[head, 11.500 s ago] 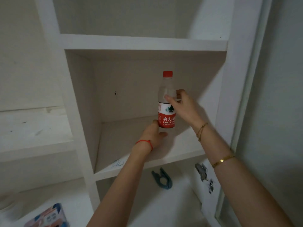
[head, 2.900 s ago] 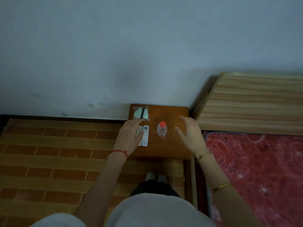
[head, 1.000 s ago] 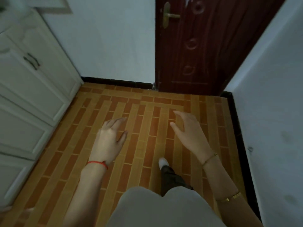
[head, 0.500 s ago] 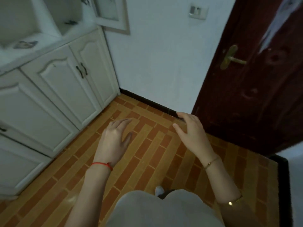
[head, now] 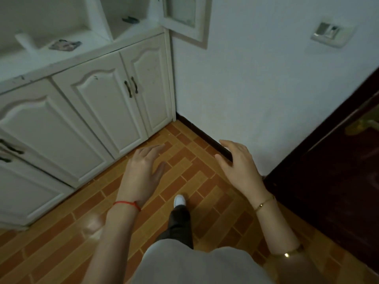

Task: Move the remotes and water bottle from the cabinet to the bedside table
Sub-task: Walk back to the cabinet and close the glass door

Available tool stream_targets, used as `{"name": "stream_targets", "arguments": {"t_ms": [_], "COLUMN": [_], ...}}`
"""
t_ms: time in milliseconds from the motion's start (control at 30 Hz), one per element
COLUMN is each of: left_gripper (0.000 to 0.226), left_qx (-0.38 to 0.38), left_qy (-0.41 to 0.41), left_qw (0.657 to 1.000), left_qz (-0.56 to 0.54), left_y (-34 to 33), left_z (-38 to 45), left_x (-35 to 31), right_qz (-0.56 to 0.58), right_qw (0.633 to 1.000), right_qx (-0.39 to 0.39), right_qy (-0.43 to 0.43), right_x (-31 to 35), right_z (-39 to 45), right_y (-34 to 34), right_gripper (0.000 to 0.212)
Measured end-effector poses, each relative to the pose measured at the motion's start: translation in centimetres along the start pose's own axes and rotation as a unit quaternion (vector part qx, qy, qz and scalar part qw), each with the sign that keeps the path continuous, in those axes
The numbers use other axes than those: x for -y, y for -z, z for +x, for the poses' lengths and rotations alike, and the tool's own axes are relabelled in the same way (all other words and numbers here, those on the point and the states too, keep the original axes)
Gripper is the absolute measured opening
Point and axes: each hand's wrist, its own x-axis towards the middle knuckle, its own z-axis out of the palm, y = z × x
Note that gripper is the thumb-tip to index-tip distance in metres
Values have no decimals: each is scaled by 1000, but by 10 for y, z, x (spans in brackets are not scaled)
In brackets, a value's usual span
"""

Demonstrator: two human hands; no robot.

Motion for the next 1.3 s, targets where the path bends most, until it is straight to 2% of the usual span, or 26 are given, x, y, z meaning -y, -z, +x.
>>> {"name": "stream_targets", "arguments": {"t_ms": [200, 367, 733, 1067, 1300], "left_gripper": [43, 41, 42, 45, 46], "left_qx": [-20, -30, -30, -69, -135], "left_qy": [6, -18, -38, -17, -42], "left_qw": [1000, 999, 999, 997, 990], "left_qz": [2, 2, 2, -7, -24], "left_y": [-4, 3, -15, -37, -37], "left_z": [121, 226, 392, 551, 655], "left_x": [36, 57, 89, 85, 56], "right_qz": [-5, 3, 7, 7, 14], "right_qw": [1000, 999, 999, 997, 989], "right_qx": [0, -31, -46, -51, -107], "right_qy": [18, 22, 2, 52, 101], "right_x": [5, 17, -2, -25, -24], "right_z": [127, 229, 386, 557, 664], "right_y": [-14, -13, -22, -7, 39], "right_gripper": [46, 46, 43, 42, 42]}}
